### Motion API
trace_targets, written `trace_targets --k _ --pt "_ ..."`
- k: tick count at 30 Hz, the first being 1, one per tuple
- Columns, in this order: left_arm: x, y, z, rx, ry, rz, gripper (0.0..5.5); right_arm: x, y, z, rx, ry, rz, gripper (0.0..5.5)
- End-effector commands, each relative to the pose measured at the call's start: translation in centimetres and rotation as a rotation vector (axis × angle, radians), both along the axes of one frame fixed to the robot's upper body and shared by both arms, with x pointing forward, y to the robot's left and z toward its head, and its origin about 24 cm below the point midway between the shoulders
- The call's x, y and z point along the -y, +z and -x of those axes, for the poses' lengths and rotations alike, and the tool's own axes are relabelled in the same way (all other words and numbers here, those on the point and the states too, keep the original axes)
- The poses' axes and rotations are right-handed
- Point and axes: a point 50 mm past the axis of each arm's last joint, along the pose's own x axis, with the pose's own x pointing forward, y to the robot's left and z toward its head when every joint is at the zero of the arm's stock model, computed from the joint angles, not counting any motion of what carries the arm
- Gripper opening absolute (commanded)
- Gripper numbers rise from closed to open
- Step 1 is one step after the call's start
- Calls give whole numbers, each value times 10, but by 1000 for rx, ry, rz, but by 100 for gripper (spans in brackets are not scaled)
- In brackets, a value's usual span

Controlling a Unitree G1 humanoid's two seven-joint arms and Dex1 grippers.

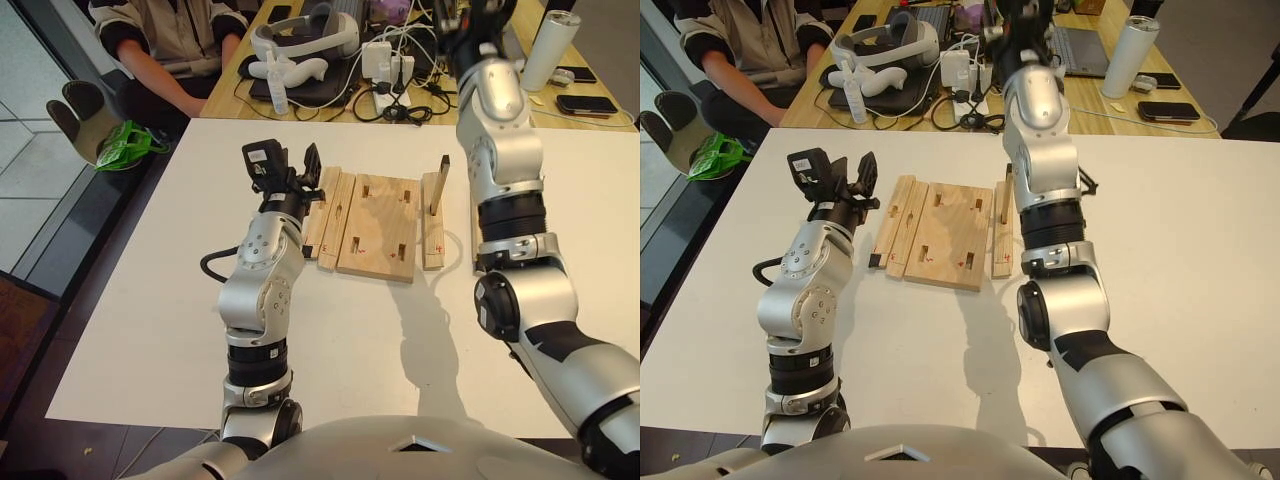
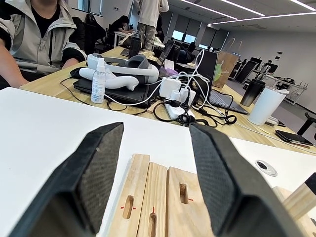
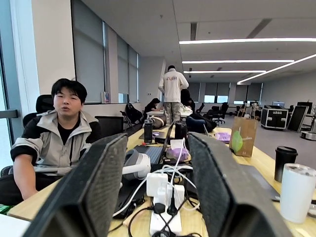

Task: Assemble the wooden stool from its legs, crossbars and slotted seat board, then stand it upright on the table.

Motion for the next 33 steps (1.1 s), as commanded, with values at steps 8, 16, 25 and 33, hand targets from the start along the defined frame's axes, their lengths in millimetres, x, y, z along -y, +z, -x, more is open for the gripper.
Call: trace_targets --k 8,16,25,33 --pt "3 0 -2 -12 0 11 247 8 -99 0 -365 -21 53 226" --pt "4 0 -2 -10 1 12 247 20 -157 9 -612 -30 11 226" --pt "5 2 -4 0 -6 12 247 -1 -41 9 -224 65 -85 226" --pt "6 1 -4 -4 -12 11 247 5 -46 4 -255 23 -91 226"
